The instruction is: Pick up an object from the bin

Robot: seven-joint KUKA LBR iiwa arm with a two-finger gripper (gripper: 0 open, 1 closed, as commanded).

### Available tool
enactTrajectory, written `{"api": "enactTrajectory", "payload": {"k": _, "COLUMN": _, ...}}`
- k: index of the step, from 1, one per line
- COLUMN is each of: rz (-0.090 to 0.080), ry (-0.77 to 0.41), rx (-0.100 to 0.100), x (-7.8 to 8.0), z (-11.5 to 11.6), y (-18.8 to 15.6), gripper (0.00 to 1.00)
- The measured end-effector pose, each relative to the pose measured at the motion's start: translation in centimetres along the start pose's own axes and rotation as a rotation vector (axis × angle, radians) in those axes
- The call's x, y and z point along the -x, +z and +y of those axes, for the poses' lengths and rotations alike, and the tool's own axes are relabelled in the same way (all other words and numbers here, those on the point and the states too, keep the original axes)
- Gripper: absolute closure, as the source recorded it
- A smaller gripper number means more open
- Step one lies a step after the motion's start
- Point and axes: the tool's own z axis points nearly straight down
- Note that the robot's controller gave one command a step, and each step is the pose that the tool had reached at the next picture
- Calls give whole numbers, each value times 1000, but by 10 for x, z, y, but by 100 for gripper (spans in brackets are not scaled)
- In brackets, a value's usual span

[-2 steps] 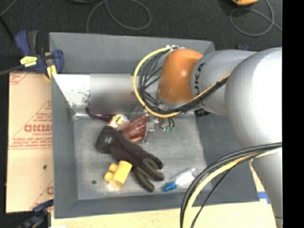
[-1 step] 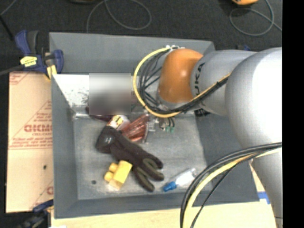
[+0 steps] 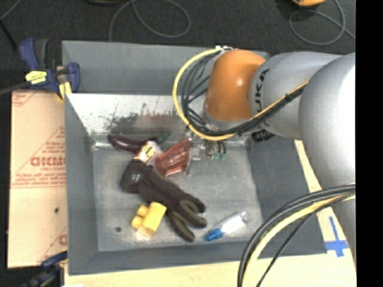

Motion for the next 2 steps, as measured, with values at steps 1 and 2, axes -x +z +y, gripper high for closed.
{"api": "enactTrajectory", "payload": {"k": 1, "rz": -4, "ry": 2, "rx": 1, "x": 1, "z": 1, "y": -17, "gripper": 100}}
{"api": "enactTrajectory", "payload": {"k": 2, "rz": -5, "ry": -188, "rx": 0, "x": 0, "z": -1, "y": 42, "gripper": 100}}
